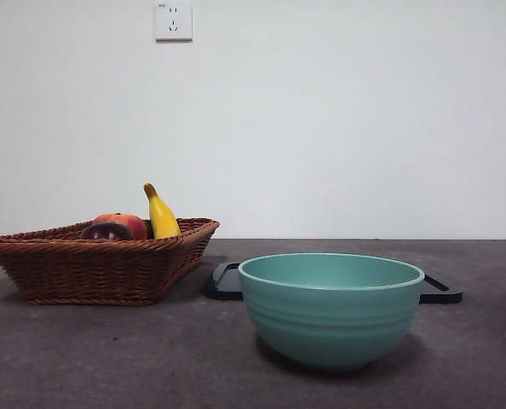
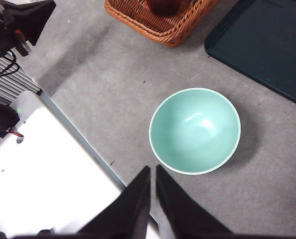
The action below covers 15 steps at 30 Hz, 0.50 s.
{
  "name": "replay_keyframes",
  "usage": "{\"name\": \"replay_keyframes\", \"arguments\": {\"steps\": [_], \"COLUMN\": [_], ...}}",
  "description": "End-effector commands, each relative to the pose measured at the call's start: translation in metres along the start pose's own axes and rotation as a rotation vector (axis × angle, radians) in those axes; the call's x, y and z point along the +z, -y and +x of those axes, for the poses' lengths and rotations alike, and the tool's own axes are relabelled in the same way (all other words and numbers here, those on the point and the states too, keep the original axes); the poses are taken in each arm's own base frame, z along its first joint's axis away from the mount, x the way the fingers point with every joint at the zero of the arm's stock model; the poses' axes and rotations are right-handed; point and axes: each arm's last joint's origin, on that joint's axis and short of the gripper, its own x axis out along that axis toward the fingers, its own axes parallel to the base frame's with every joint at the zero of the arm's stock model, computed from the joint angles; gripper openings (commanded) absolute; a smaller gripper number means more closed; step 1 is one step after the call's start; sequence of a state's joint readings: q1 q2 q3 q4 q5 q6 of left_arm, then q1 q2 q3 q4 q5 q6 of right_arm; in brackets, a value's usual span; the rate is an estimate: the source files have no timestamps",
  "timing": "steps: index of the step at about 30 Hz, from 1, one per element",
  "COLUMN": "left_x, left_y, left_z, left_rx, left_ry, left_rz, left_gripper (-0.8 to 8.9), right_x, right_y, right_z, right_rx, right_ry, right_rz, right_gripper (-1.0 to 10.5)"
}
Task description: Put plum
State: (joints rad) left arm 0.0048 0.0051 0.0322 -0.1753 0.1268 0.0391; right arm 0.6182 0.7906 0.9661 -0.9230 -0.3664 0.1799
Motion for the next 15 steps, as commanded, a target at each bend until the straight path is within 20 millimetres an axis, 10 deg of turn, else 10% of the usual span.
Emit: {"name": "replay_keyframes", "arguments": {"steps": [1, 15], "left_x": [-0.007, -0.007], "left_y": [0.0, 0.0], "left_z": [0.002, 0.002], "left_rx": [0.003, 0.003], "left_ry": [-0.026, -0.026], "left_rz": [-0.006, -0.006], "left_gripper": [0.09, 0.09], "right_x": [0.004, 0.019], "right_y": [-0.002, 0.02], "right_z": [-0.002, -0.022], "right_rx": [0.008, -0.256], "right_ry": [0.017, 0.369], "right_rz": [-0.023, -0.153], "right_gripper": [0.1, 0.1]}}
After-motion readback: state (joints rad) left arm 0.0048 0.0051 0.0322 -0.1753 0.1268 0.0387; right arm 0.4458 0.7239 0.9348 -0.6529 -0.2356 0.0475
